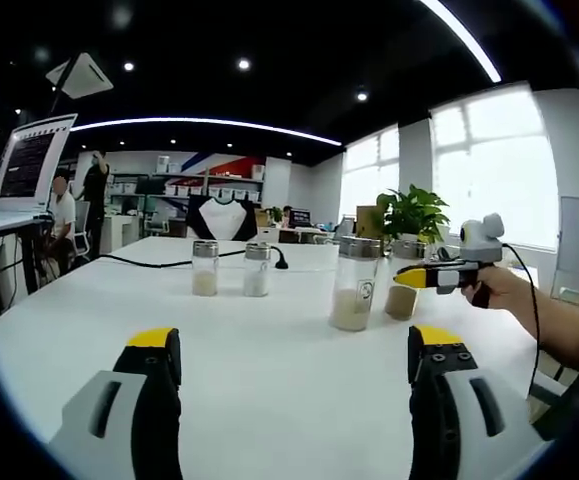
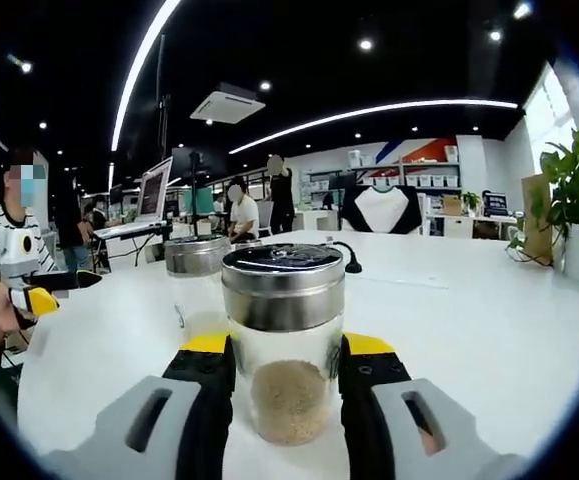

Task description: Rotate the seasoning bottle until the label or dispensing opening points toward the visible target arrow and the bottle remains upright within the marked orientation range

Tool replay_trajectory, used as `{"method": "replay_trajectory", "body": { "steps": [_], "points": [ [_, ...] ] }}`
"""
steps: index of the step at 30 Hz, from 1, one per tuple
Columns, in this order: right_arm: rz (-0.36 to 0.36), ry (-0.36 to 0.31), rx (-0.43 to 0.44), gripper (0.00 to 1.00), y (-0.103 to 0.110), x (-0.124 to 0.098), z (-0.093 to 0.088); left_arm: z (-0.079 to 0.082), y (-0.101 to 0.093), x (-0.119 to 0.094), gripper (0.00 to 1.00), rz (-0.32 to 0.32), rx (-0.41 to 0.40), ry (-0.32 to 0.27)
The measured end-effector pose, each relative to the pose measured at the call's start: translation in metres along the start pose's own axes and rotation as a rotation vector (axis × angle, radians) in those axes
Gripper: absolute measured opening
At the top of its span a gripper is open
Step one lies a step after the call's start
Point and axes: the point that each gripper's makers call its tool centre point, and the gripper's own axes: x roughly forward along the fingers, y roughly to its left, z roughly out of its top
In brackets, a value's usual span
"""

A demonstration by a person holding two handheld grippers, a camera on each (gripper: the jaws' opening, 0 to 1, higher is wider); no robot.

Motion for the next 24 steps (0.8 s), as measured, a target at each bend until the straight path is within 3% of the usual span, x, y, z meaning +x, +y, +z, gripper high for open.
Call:
{"method": "replay_trajectory", "body": {
  "steps": [24],
  "points": [
    [-0.239,0.015,0.031,0.39,-0.0086,0.0,-0.0006,-0.0014,0.0009,-0.002,0.99,0.003,0.001,0.005]
  ]
}}
